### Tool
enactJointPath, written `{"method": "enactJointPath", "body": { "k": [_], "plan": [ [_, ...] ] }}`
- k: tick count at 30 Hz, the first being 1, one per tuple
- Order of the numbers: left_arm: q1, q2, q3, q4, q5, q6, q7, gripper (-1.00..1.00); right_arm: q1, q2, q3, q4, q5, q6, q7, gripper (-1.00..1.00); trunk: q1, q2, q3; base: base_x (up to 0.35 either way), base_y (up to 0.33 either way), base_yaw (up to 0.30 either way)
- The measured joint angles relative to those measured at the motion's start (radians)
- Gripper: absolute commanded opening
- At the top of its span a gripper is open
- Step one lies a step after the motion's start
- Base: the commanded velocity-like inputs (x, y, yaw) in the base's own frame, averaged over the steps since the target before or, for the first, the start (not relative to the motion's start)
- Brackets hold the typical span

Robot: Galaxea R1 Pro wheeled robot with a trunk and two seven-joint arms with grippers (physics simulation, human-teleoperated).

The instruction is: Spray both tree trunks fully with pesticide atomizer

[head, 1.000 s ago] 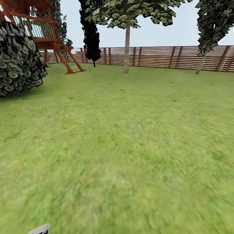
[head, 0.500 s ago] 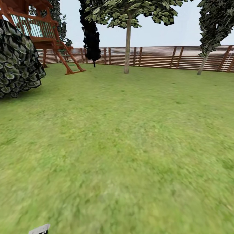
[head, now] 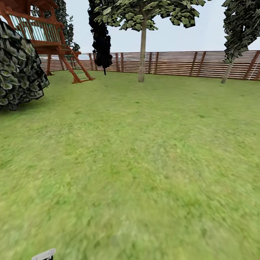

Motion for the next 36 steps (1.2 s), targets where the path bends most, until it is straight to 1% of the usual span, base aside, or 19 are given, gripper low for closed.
{"method": "enactJointPath", "body": {
  "k": [36],
  "plan": [
    [0.000, -0.002, 0.000, -0.002, 0.002, 0.000, 0.000, -1.00, 0.000, 0.000, 0.000, 0.000, 0.000, 0.000, 0.000, 1.00, 0.000, 0.000, 0.000, 0.335, 0.080, 0.000]
  ]
}}
